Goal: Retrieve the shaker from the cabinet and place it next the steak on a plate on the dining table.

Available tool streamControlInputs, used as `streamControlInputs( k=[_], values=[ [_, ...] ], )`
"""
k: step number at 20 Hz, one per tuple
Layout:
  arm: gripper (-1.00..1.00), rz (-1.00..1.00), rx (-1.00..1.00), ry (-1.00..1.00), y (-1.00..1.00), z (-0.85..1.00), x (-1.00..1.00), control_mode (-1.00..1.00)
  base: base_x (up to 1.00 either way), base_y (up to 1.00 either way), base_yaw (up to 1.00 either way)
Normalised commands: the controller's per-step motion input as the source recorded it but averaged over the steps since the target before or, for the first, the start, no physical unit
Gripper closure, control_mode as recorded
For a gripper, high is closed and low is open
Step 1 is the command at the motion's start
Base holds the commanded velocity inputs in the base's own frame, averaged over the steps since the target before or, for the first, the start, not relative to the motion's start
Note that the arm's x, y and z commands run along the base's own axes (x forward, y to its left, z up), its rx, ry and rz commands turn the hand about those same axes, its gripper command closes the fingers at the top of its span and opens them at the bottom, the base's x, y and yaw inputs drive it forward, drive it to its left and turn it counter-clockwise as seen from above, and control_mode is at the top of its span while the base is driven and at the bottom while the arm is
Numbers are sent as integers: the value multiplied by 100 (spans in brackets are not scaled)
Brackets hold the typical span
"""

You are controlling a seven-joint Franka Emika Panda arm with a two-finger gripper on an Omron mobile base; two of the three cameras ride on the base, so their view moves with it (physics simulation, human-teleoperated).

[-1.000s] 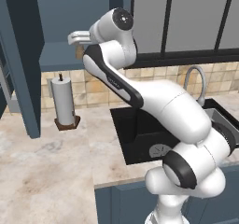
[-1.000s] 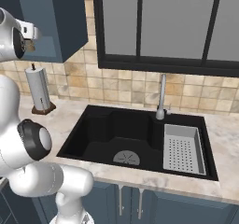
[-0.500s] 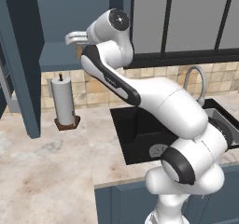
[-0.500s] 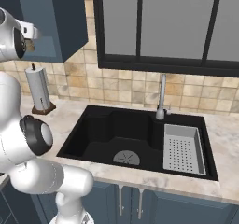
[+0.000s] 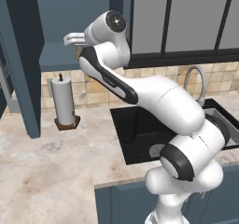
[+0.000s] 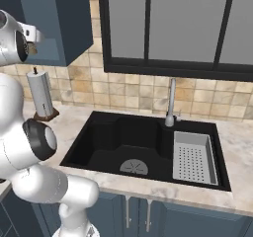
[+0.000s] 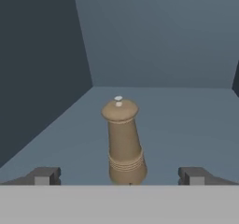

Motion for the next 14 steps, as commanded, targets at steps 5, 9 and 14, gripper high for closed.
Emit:
streamControlInputs(
  k=[5, 9, 14],
  values=[
    [-100, 0, 0, 0, 0, -6, 20, -100, 0, 0, 0],
    [-100, 0, 0, 0, 2, -10, 21, -100, 0, 0, 0],
    [-100, 0, 0, 0, 1, -4, 22, -100, 0, 0, 0]
  ],
)
